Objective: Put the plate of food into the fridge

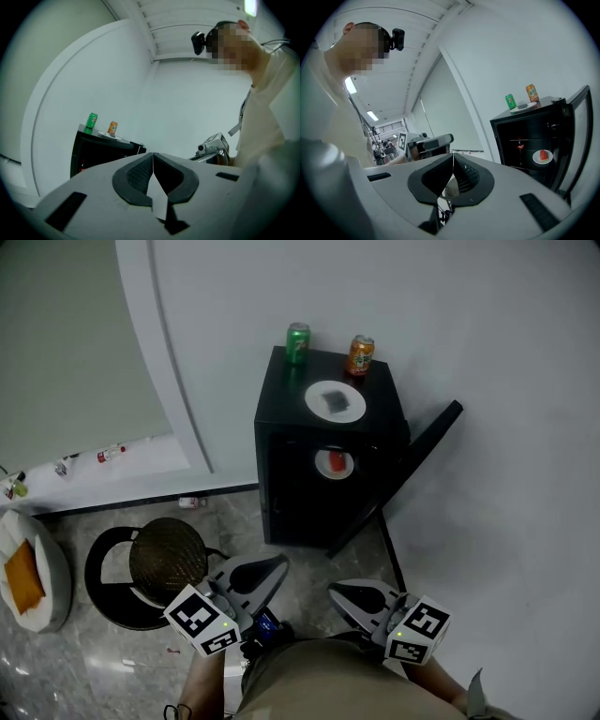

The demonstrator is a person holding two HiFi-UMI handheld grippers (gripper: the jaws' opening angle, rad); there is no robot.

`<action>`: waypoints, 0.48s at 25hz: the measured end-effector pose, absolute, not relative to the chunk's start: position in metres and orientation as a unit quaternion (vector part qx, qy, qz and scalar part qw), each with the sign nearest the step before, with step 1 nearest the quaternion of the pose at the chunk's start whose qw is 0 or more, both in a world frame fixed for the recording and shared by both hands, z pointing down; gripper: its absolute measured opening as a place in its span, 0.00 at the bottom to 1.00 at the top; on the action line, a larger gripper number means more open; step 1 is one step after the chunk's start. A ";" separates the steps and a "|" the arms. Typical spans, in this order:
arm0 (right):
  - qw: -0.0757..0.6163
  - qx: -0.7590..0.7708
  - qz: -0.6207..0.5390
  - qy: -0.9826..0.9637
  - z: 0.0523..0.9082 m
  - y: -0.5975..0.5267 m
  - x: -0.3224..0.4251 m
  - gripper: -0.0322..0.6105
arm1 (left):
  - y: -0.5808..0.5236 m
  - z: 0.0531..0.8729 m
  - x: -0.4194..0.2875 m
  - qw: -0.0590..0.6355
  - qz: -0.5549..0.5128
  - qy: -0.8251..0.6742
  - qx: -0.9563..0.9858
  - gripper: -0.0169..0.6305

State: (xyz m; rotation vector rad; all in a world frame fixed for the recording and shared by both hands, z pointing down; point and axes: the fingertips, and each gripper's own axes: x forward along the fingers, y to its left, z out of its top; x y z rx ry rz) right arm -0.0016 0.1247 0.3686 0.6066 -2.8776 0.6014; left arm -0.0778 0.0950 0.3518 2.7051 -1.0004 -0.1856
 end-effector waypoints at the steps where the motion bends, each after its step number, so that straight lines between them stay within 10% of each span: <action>1: 0.072 0.204 0.199 -0.956 0.370 0.124 -0.005 0.08 | 0.093 0.352 -0.080 0.125 -0.066 -0.341 0.929 0.04; 12: 0.070 0.216 0.222 -0.948 0.377 0.092 -0.011 0.08 | 0.066 0.359 -0.076 0.133 -0.051 -0.337 0.931 0.04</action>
